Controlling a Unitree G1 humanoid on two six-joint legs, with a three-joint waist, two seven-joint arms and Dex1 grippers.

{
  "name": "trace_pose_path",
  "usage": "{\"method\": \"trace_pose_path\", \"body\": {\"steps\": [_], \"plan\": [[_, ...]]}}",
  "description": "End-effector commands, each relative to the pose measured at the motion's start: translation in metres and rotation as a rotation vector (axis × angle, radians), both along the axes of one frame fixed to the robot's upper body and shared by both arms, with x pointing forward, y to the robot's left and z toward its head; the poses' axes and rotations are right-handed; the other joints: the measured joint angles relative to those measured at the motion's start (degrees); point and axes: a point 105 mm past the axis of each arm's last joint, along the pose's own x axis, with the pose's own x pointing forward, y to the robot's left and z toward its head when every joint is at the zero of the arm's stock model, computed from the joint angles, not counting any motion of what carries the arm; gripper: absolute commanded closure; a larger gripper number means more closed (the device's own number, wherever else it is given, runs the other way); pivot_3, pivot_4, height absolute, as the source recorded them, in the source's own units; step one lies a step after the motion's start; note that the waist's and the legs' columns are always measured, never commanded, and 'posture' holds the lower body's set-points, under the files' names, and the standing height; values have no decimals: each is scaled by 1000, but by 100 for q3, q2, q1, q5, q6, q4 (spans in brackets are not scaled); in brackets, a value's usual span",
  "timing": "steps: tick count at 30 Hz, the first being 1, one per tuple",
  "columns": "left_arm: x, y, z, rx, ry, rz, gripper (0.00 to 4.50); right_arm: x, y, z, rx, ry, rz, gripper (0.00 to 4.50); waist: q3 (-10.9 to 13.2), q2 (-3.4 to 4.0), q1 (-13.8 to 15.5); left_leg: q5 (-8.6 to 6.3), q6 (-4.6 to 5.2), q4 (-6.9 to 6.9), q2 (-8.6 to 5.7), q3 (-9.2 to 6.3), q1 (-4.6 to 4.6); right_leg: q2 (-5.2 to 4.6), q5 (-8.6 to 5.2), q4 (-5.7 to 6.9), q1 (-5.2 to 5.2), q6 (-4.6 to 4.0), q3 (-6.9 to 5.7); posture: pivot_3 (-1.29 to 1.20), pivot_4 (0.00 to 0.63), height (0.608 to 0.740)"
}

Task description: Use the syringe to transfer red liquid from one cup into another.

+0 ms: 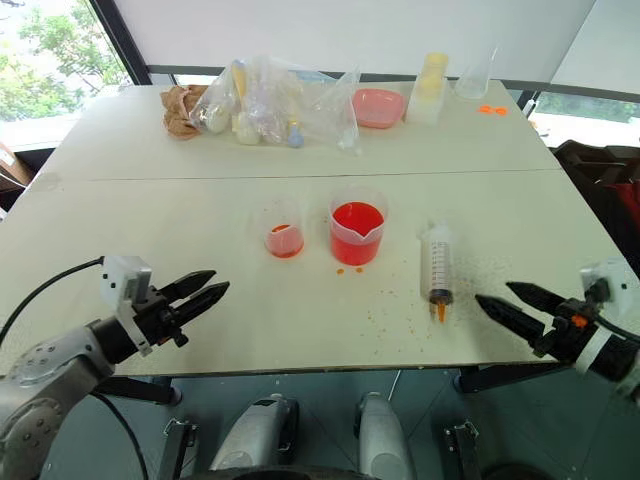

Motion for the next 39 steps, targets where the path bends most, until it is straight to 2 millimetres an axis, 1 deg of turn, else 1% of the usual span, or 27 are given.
{"method": "trace_pose_path", "body": {"steps": [1, 4, 8, 14, 19, 21, 24, 28, 30, 31, 33, 35, 37, 39], "plan": [[-1, -6, 3, 8, -10, -47, 2595, 0, 5, 7, -15, -37, 11, 38, 0, 0, 4, 0, 0, 0, 0, 0, -1, 0, 2, -4, 1, -2, 0, 0, 150, 740], [-1, -8, 1, 1, 18, -66, 2595, 3, 6, 8, -11, -46, 7, 38, 0, 0, 9, 0, 0, 1, 0, 1, -4, 0, 15, -12, 1, -23, -1, 0, 150, 740], [-2, -7, -1, 13, 16, -80, 2595, 4, 9, 7, -20, -45, 14, 38, 0, 0, 9, 0, 0, -1, 0, 7, -7, 1, 16, -19, 1, -24, -1, 0, 150, 740], [-2, -7, -3, 18, 20, -84, 2595, 8, 8, 8, -27, -46, 7, 38, 0, 0, 8, 0, 0, -2, 0, 13, -8, 1, 16, -21, 1, -24, -2, 0, 150, 740], [-1, -7, -6, 55, 32, -89, 2595, 16, -1, 8, -45, -47, -46, 38, 0, 0, 8, 0, 0, -1, 1, 21, -8, 0, 17, -21, 1, -25, -1, 0, 150, 740], [0, -7, -3, 70, 22, -106, 2595, 20, -3, 10, -50, -22, -65, 38, 0, 0, 8, 0, 0, -1, 1, 22, -8, 1, 17, -22, 1, -25, -1, 0, 150, 740], [2, -5, 8, 61, 7, -150, 2595, 26, 1, 18, -52, 27, -53, 38, 0, 1, 8, 0, 1, -1, 1, 23, -7, 0, 18, -22, 1, -27, 0, 0, 150, 740], [9, 6, 20, 169, 8, -255, 2595, 40, 8, 42, -65, 77, 12, 38, 1, 3, -18, 0, 1, 0, 7, 27, -6, 7, 21, -21, 0, -32, 0, 0, 150, 740], [13, 10, 32, 194, 5, -304, 2595, 46, 13, 51, -73, 110, 47, 38, 2, 2, -14, 0, 1, -2, 16, 32, -7, 17, 26, -28, -3, -41, 0, 0, 150, 740], [14, 9, 41, 198, 0, -341, 2595, 51, 14, 52, -104, 128, 48, 38, 3, 0, -15, 0, 1, -2, 19, 32, -7, 19, 26, -28, -3, -41, -1, 0, 150, 740], [17, 6, 58, 201, -29, -411, 2595, 55, 21, 48, -179, 165, 87, 38, 3, -1, -4, 0, 2, -5, 21, 33, -13, 22, 27, -31, -10, -42, -1, 0, 150, 740], [30, 0, 76, 174, -94, -434, 2595, 50, 36, 40, -203, 230, 198, 38, 4, -2, 27, -1, 3, -5, 20, 32, -16, 22, 27, -32, -10, -42, -4, 0, 150, 740], [35, -8, 87, 153, -127, -488, 2595, 59, 37, 32, -211, 275, 201, 38, 4, -1, 6, -2, 4, -5, 19, 29, -19, 22, 27, -35, -8, -41, -6, 0, 150, 740], [36, -13, 90, 165, -141, -541, 2595, 73, 32, 26, -216, 314, 153, 38, 5, -1, -38, -4, 8, -4, 17, 41, -17, 21, 29, -36, -7, -39, 2, 0, 150, 740]]}}
